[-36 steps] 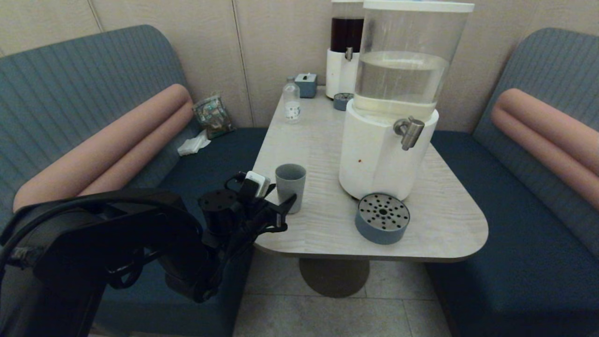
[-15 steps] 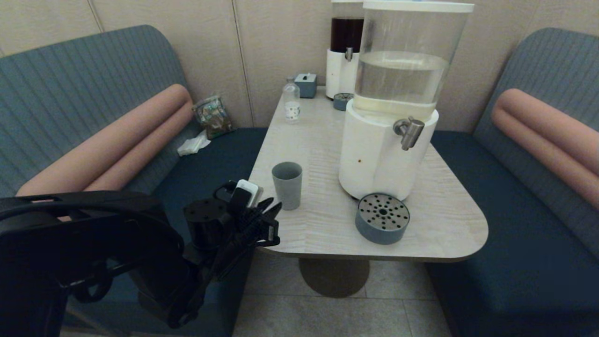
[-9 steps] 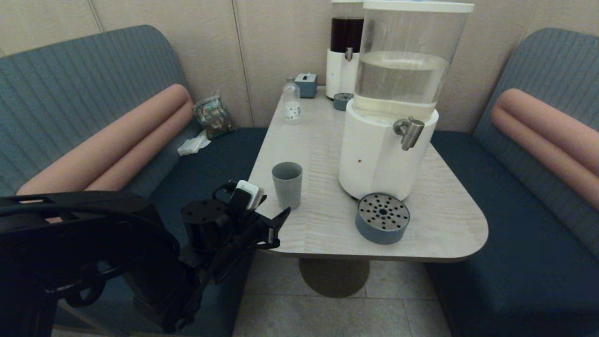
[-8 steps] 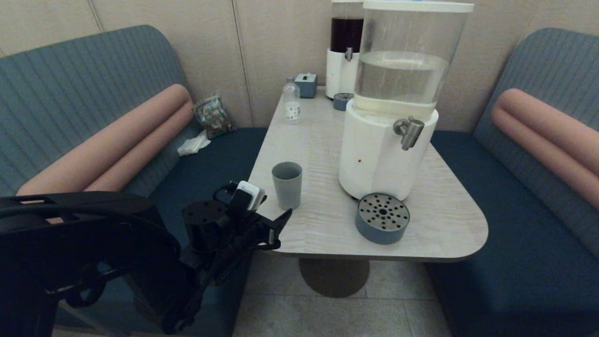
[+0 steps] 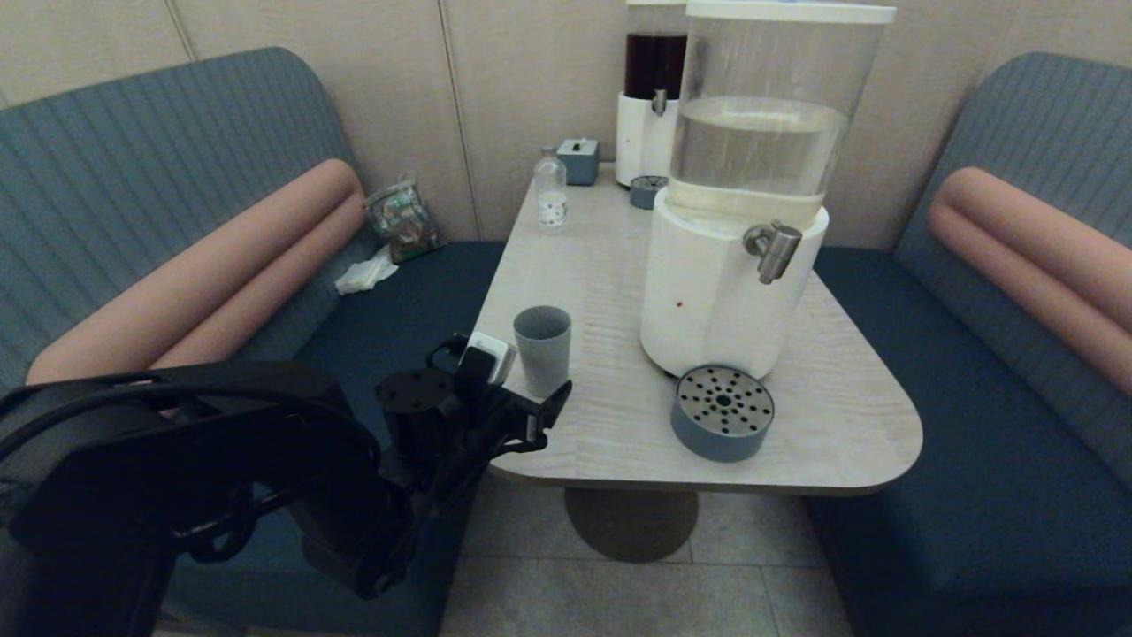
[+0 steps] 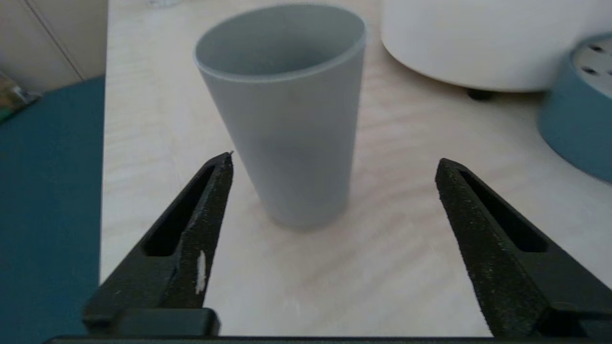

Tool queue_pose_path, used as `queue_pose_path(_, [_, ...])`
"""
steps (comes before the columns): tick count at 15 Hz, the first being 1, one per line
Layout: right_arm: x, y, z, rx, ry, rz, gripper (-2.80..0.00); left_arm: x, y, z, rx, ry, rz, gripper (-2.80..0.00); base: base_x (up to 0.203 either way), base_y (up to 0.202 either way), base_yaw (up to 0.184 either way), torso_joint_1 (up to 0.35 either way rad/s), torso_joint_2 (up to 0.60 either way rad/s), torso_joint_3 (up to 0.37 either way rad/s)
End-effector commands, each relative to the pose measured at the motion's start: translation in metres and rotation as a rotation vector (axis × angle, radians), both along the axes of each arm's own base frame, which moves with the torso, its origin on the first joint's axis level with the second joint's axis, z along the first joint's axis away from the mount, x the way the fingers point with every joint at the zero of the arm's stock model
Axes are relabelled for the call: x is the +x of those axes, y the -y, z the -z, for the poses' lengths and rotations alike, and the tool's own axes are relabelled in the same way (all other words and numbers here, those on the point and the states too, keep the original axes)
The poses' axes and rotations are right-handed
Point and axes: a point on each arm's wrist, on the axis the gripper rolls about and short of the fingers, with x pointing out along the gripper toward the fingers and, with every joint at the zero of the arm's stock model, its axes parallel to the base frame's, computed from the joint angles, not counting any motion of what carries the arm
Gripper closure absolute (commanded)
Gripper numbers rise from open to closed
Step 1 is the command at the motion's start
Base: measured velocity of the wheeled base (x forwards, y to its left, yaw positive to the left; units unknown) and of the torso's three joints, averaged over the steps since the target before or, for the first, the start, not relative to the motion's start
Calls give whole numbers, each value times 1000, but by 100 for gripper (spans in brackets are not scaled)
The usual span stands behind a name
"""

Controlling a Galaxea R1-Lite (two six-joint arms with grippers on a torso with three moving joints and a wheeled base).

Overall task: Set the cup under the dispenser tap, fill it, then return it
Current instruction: Pick up the cup

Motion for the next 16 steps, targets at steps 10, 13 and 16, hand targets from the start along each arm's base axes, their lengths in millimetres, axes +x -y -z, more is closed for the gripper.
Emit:
queue_pose_path(10, [0, 0, 0, -1, -1, 0, 0, 30, 11, 1, -38, 78, -29, -280, 0, 0, 0, 0, 0, 0])
queue_pose_path(13, [0, 0, 0, -1, -1, 0, 0, 36, 13, 8, -35, 76, -34, -280, 0, 0, 0, 0, 0, 0])
queue_pose_path(16, [0, 0, 0, 1, -1, 0, 0, 43, 11, 7, -41, 94, -56, -280, 0, 0, 0, 0, 0, 0])
